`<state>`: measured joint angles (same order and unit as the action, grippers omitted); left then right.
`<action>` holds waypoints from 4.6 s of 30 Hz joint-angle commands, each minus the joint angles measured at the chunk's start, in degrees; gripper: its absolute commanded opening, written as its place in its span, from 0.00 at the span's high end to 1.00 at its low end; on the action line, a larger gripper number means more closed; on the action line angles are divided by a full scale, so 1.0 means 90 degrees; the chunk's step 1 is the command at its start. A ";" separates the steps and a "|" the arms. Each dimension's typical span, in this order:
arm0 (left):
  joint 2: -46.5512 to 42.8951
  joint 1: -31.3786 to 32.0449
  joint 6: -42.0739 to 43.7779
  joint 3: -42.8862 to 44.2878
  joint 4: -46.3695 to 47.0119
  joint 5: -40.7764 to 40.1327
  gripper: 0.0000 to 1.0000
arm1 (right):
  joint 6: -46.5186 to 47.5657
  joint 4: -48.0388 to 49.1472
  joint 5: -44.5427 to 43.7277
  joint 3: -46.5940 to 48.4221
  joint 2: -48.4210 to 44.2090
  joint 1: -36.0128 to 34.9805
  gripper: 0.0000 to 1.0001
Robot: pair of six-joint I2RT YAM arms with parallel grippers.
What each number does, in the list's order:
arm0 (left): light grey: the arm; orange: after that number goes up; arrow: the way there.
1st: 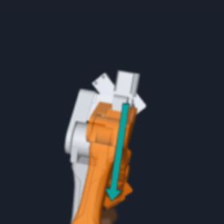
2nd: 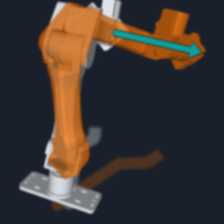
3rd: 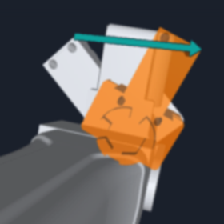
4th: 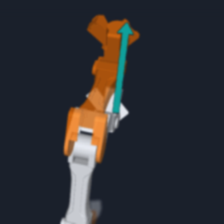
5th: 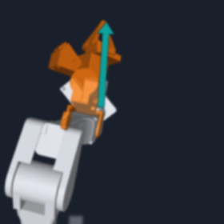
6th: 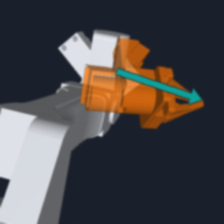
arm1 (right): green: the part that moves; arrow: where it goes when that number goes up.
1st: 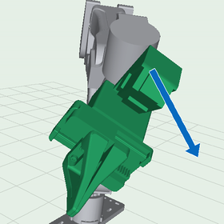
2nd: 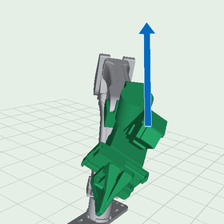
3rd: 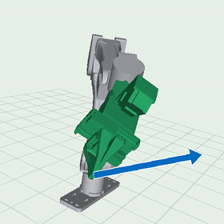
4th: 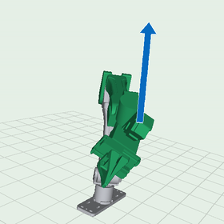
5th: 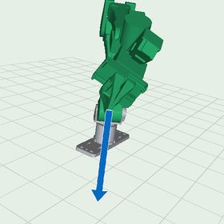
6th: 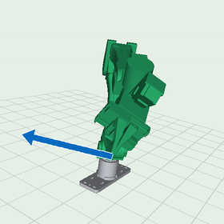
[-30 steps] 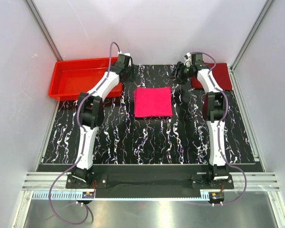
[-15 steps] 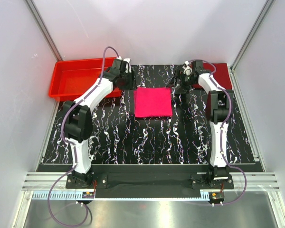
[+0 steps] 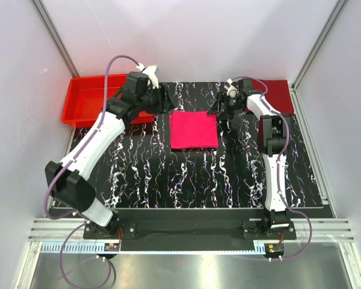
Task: Fold and stack the t-shirts
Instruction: Neatly place the folded tshirt to the corner, then reset both grippers
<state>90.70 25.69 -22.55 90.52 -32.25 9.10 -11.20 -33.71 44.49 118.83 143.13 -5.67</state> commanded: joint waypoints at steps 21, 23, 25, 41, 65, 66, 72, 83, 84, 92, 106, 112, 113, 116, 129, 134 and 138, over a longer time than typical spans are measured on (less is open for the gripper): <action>-0.1600 -0.0032 -0.0346 -0.1522 -0.0206 -0.0084 0.47 | 0.0531 -0.0959 -0.0645 0.0565 -0.0503 -0.0424 1.00; -0.1698 -0.0032 -0.0327 -0.1708 -0.0206 -0.0064 0.47 | 0.0970 -0.1689 -0.1133 0.0868 -0.0561 -0.0424 1.00; -0.1835 -0.0032 -0.0308 -0.1931 -0.0157 -0.0035 0.48 | 0.1398 -0.2102 -0.1620 0.1414 -0.0562 -0.0424 1.00; -0.1631 -0.0023 0.0112 -0.2909 0.0097 0.0727 0.49 | 0.3695 -0.2954 -0.4835 0.2705 -0.1137 -0.0142 1.00; -0.0761 -0.0023 -0.0112 -0.2880 0.0439 0.1039 0.52 | 0.4643 -0.0912 -0.5891 0.3535 -0.1274 0.0484 1.00; -0.0761 -0.0023 -0.0122 -0.2880 0.0429 0.1030 0.52 | 0.4624 -0.0912 -0.5881 0.3574 -0.1284 0.0474 1.00; -0.0732 -0.0023 -0.0161 -0.2870 0.0439 0.1069 0.52 | 0.4731 -0.0864 -0.5920 0.3789 -0.1255 0.0493 1.00; -0.0644 -0.0023 -0.0132 -0.2831 0.0380 0.1147 0.52 | 0.4789 -0.0648 -0.5881 0.3945 -0.0845 0.0591 1.00; -0.0615 -0.0023 -0.0122 -0.2822 0.0371 0.1156 0.52 | 0.4790 -0.0629 -0.5861 0.3936 -0.0806 0.0591 1.00; -0.0507 -0.0013 -0.0083 -0.2724 0.0234 0.1137 0.52 | 0.4789 -0.0395 -0.5724 0.3809 -0.0601 0.0884 1.00; -0.0048 0.0055 -0.0122 -0.2402 0.0117 0.1039 0.53 | 0.4887 0.0737 -0.4963 0.3614 0.0326 0.1353 1.00; 0.0206 0.0202 -0.0112 -0.2353 0.0000 0.0942 0.53 | 0.4975 0.1733 -0.5041 0.3857 0.1156 0.1665 1.00; 0.0235 0.0231 -0.0122 -0.2353 -0.0020 0.0922 0.53 | 0.4936 0.2005 -0.5099 0.3906 0.1380 0.1714 1.00; 0.0284 0.0289 -0.0102 -0.2324 -0.0127 0.0825 0.53 | 0.4829 0.2406 -0.5615 0.4219 0.1771 0.1889 0.95; -0.0155 0.0631 -0.0356 -0.1582 -0.0655 0.0493 0.54 | 0.3279 0.1844 -0.6094 0.4004 0.0202 0.2066 0.16; -0.0721 0.0719 -0.0542 -0.1571 -0.0587 0.0522 0.54 | 0.2399 0.0222 -0.5950 0.3091 -0.1308 0.2066 0.00; -0.1219 0.0729 -0.0571 -0.1844 -0.0509 0.0735 0.52 | 0.0916 -0.0257 -0.4974 0.1449 -0.2746 0.2056 0.00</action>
<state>84.29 32.21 -26.72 74.19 -37.87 14.76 9.45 -29.63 -5.65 139.50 129.91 13.10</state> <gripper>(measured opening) 0.472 0.993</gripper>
